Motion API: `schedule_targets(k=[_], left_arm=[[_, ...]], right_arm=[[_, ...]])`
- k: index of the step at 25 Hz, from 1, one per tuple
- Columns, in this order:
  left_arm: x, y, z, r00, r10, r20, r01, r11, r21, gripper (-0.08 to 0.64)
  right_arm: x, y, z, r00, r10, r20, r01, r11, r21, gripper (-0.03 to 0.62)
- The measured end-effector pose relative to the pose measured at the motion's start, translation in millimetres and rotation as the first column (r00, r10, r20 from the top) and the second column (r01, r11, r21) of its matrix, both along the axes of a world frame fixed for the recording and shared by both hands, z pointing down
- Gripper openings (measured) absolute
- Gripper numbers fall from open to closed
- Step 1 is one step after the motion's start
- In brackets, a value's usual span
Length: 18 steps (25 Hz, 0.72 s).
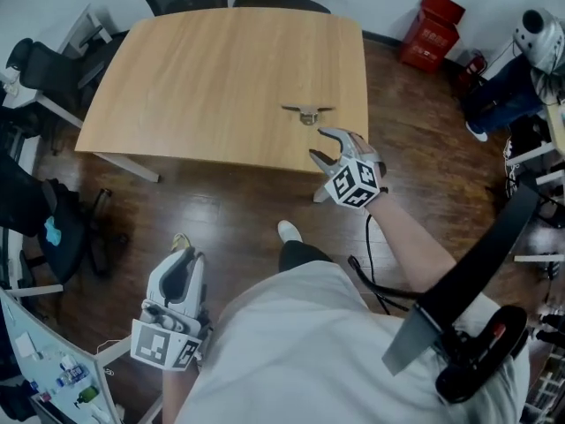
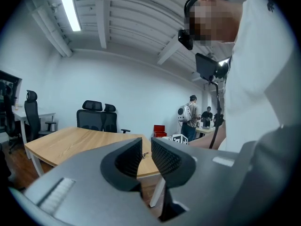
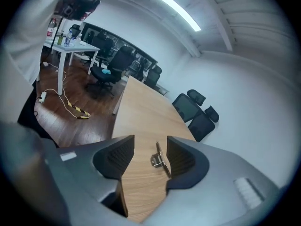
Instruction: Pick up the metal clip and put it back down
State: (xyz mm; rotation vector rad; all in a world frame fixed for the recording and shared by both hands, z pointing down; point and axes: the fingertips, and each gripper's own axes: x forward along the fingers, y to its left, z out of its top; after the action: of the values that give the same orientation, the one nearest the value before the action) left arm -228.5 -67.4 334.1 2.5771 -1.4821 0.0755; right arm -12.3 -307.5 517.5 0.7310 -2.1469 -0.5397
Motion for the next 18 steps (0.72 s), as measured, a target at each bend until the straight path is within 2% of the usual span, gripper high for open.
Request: schedule_targets(k=[3,7,11,18], left_arm=[[1,27,-1,1.000,0.022,0.007,-0.022,1.000,0.007,0.049],[18,64,-1,0.993,0.117,-0.001,-0.117,0.993,0.009,0.049],[31,101,8,0.984,0.179,-0.010,-0.179,0.984,-0.006,0.049],[83,138,15,0.966,0.257,-0.001,-0.257,0.966,-0.006,0.049]], right_arm=[[-4,51,-27,0.997,0.022,0.074,-0.022,1.000,-0.004,0.202],[-2,131,-66,0.983,0.051,0.179,-0.051,0.999,-0.006,0.202],[-1,211,-95,0.970,0.047,0.240,-0.048,0.999,-0.004,0.201],[41,307,-129,0.936,0.099,0.338,-0.097,0.995,-0.021,0.193]])
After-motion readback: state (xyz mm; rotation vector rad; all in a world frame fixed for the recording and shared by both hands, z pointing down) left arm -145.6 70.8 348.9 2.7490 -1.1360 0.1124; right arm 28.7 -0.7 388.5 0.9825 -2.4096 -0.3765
